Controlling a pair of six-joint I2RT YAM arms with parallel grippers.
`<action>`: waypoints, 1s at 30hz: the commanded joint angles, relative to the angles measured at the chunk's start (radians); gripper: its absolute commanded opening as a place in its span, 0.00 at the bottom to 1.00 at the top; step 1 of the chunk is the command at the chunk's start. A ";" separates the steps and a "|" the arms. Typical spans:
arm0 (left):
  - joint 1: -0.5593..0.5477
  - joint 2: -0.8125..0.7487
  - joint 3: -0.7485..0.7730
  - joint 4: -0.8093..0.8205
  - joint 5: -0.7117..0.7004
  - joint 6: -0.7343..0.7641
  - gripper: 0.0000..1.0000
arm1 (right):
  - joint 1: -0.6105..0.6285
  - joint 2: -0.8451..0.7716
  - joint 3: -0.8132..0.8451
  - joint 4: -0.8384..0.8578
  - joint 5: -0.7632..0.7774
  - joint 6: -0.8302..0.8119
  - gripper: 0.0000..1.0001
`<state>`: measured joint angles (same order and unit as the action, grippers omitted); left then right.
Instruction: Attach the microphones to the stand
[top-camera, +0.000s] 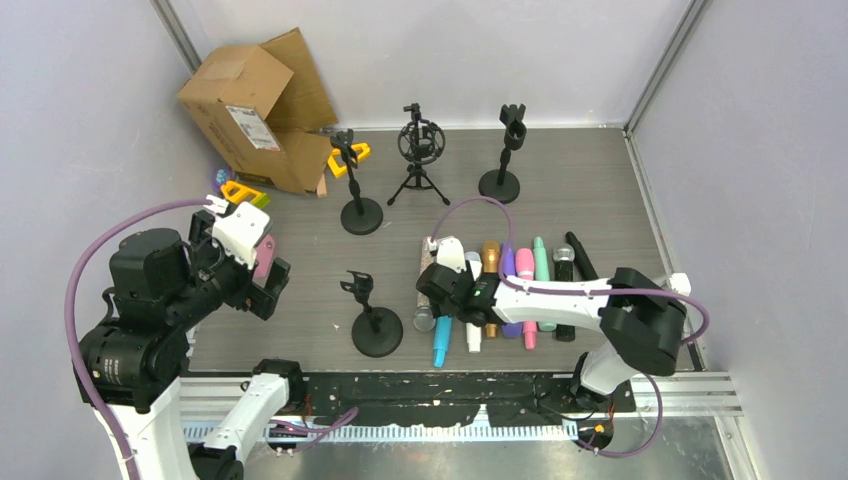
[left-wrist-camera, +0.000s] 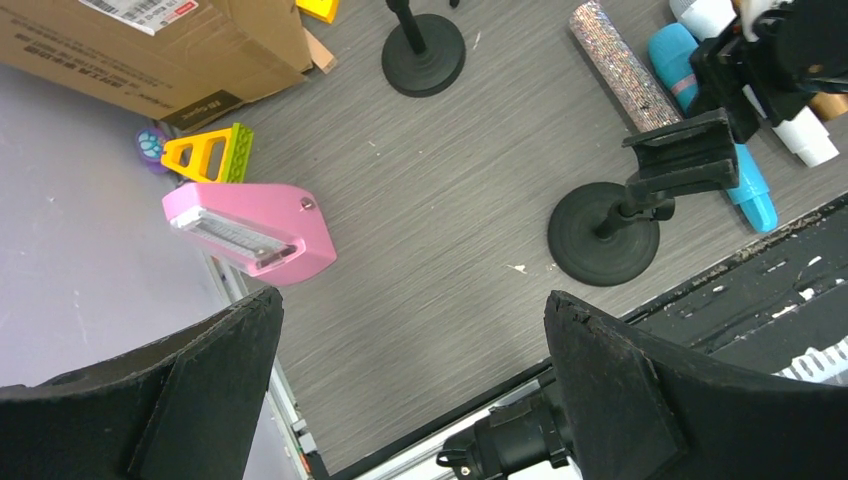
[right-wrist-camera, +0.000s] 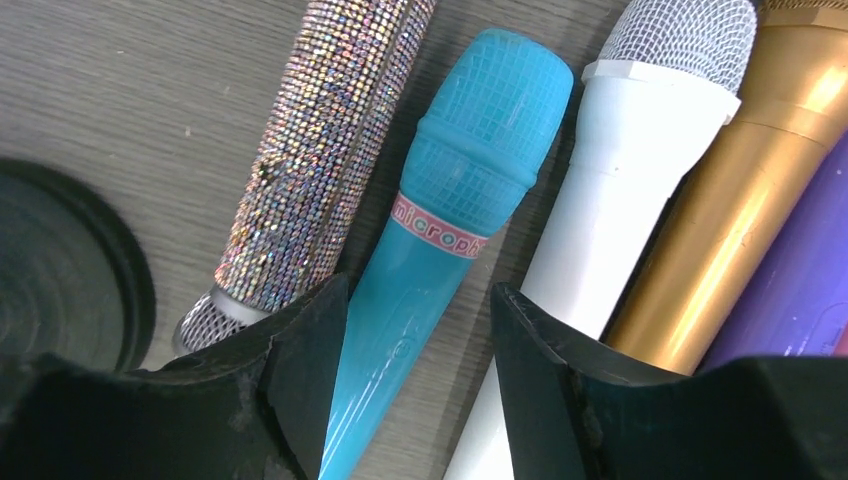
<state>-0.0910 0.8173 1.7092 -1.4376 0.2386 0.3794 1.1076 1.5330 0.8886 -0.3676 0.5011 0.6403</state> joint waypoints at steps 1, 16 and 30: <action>0.005 -0.005 -0.001 -0.009 0.058 0.002 1.00 | -0.017 0.058 0.043 0.000 0.024 0.047 0.60; 0.005 -0.013 0.025 -0.023 0.122 0.007 1.00 | -0.038 0.107 0.020 0.005 0.017 0.109 0.46; 0.005 0.021 0.126 -0.002 0.351 0.007 1.00 | -0.003 -0.373 0.059 -0.047 0.091 0.105 0.05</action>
<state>-0.0910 0.8295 1.7790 -1.4784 0.4759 0.3805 1.0771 1.3380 0.8986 -0.4381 0.5171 0.7483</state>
